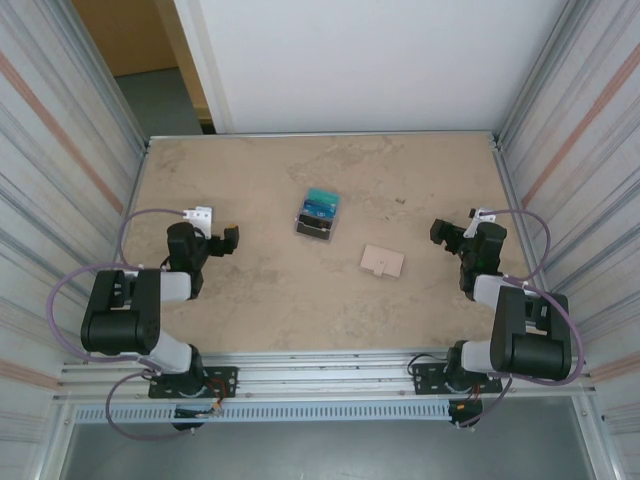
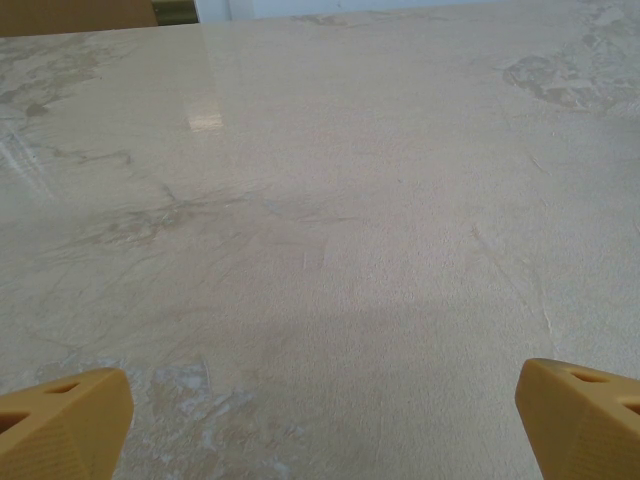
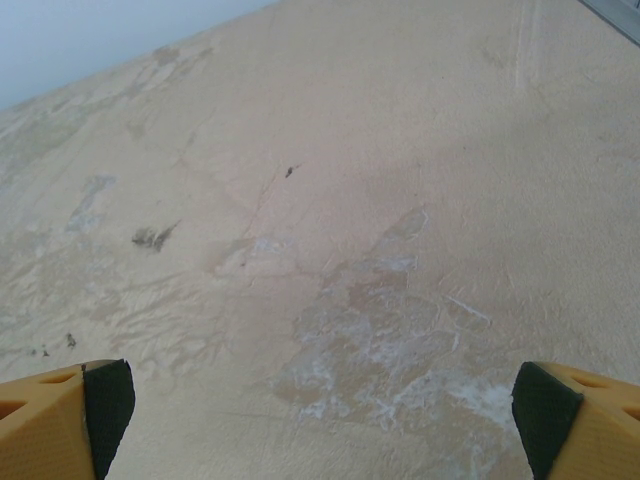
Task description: Take the credit cards out of the card holder
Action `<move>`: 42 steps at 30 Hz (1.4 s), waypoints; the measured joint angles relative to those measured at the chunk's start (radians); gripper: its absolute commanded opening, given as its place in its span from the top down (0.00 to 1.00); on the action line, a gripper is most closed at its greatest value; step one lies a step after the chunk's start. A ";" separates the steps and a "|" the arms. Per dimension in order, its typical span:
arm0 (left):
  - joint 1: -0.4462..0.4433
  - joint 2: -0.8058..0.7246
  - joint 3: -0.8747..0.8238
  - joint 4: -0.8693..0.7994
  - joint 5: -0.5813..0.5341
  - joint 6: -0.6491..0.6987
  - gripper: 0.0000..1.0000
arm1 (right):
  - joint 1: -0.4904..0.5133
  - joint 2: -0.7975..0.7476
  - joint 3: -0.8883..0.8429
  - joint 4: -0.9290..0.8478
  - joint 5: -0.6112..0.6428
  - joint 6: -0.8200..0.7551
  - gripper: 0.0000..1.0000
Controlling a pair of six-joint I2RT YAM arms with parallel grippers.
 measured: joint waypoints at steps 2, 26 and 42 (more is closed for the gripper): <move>0.000 0.000 0.000 0.000 0.000 0.000 0.01 | 0.000 0.000 0.000 0.000 0.000 0.000 0.01; 0.000 -0.079 -0.020 -0.021 -0.033 -0.003 0.01 | 0.000 -0.009 0.009 -0.063 0.020 0.019 0.01; -0.079 -0.560 -0.021 -0.321 -0.196 -0.047 0.01 | 0.098 -0.264 0.124 -0.490 0.211 0.111 0.01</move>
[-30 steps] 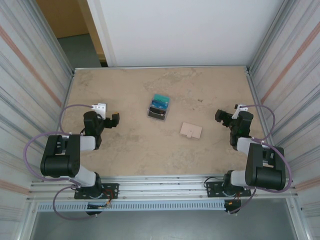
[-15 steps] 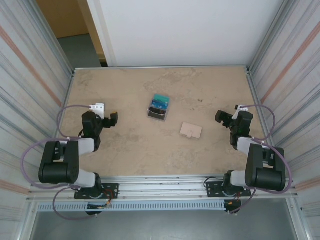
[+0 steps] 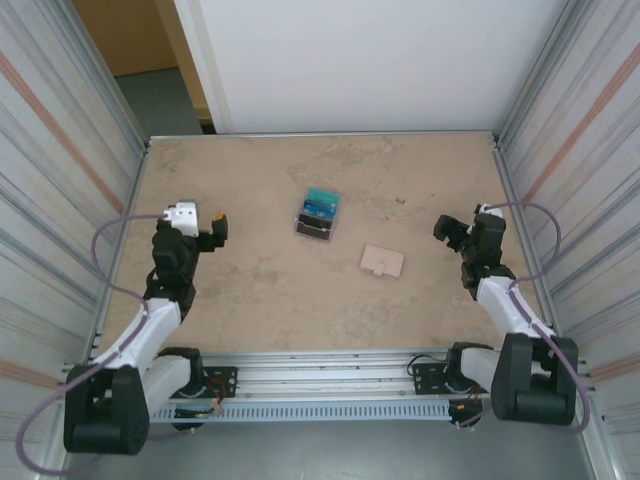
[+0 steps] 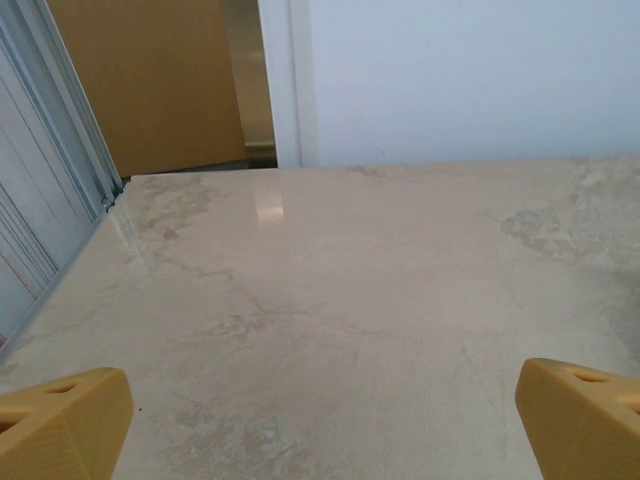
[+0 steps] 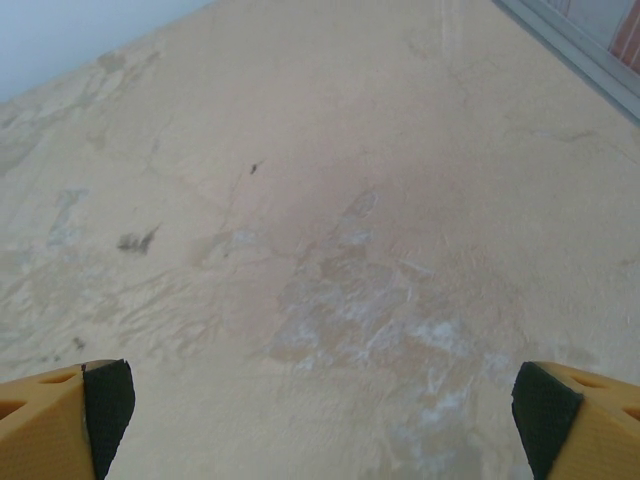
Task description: Take the credit cards out of the card holder
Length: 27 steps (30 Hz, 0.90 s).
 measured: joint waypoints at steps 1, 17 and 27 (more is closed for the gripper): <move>-0.011 -0.024 0.000 -0.018 -0.009 -0.004 0.01 | 0.016 -0.019 0.007 -0.033 0.015 0.010 0.01; -0.222 -0.156 0.000 -0.152 -0.087 -0.159 0.01 | 0.428 -0.037 0.158 -0.581 0.201 0.419 0.01; -0.222 -0.047 0.022 -0.179 -0.058 -0.203 0.01 | 0.560 0.264 0.298 -0.586 0.145 0.519 0.01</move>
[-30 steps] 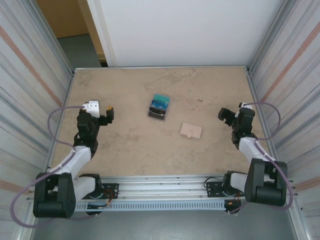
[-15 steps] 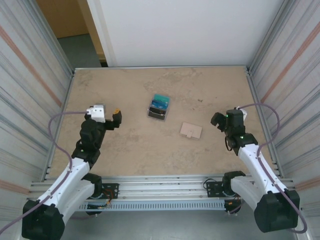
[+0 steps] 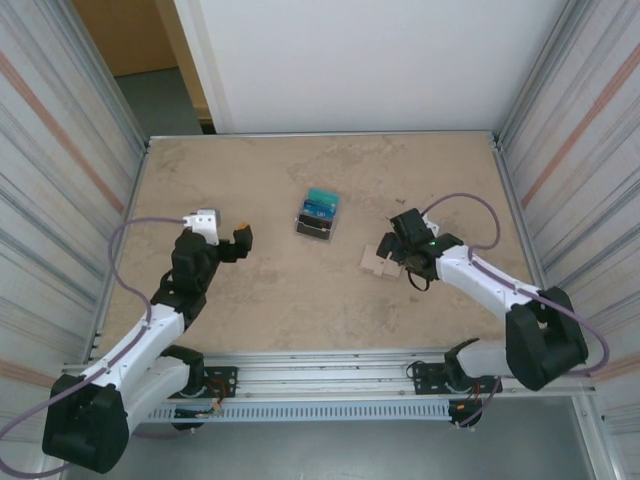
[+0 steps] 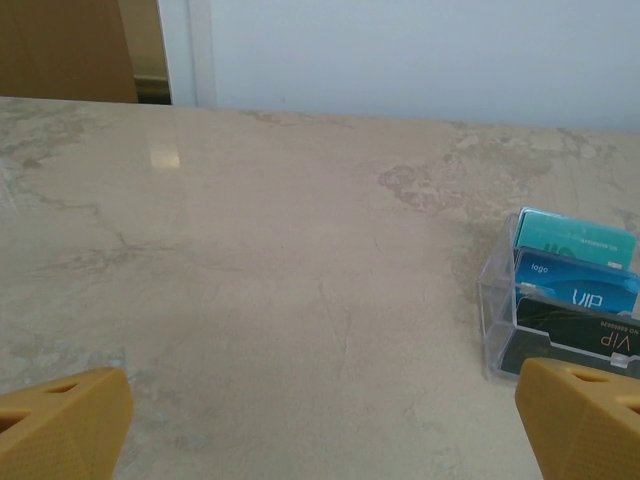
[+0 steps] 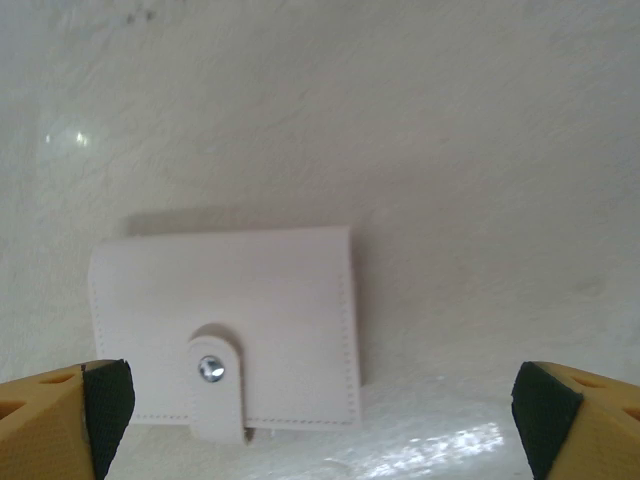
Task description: Take the credit cards out of the card holder
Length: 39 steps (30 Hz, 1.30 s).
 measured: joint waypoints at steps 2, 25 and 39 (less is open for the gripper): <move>0.000 0.013 0.010 -0.002 0.000 -0.010 0.01 | 0.013 0.046 0.017 0.010 -0.024 0.005 0.01; 0.000 0.104 0.061 -0.053 0.023 -0.031 0.01 | -0.007 0.315 0.140 0.135 -0.204 -0.106 0.01; -0.017 0.132 0.088 -0.054 0.022 -0.030 0.01 | 0.003 0.430 0.319 0.003 -0.236 -0.293 0.01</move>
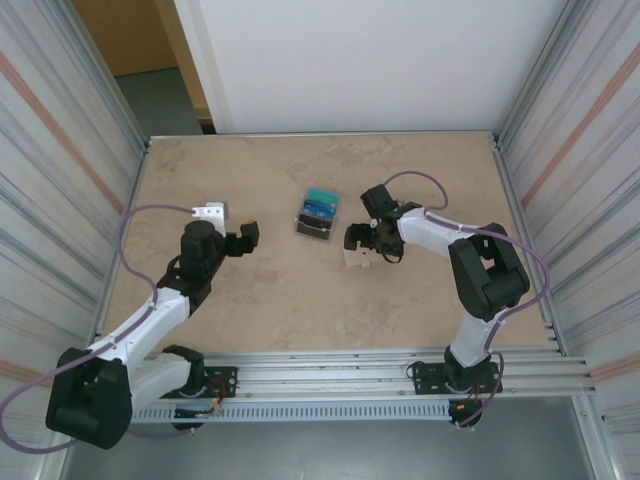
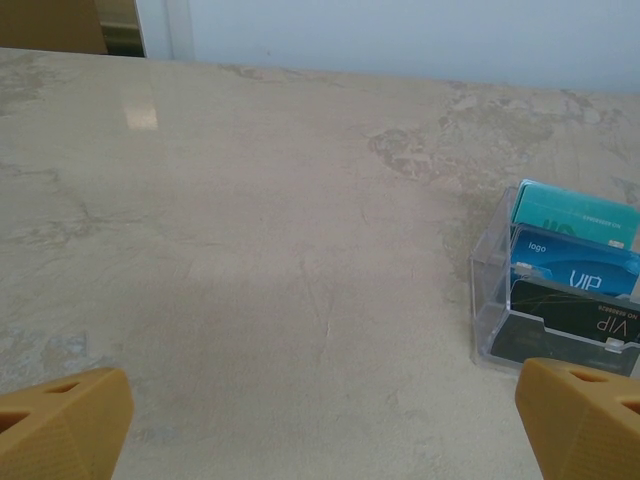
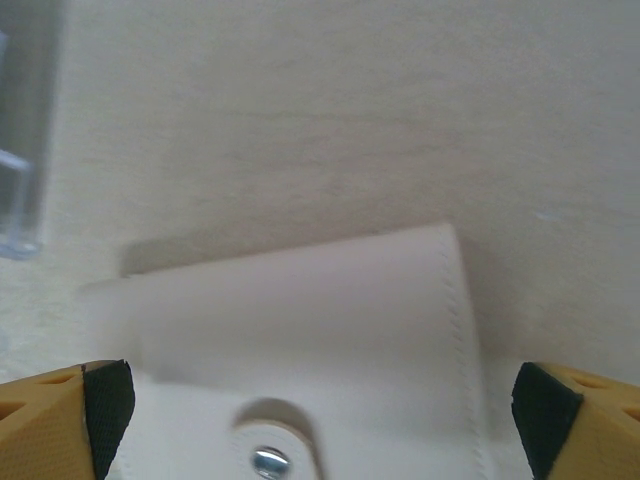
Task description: Take the credit cards out of the card holder
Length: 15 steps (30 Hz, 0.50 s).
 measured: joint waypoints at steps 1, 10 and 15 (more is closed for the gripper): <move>-0.002 0.000 0.000 0.000 0.000 0.000 0.01 | 0.000 -0.001 0.000 -0.018 0.016 0.016 0.01; -0.007 0.016 0.000 0.002 0.001 0.013 0.01 | 0.052 -0.039 -0.013 -0.071 0.087 0.314 0.01; -0.009 0.017 0.000 0.002 0.001 0.026 0.01 | 0.107 -0.057 0.008 -0.108 0.154 0.505 0.01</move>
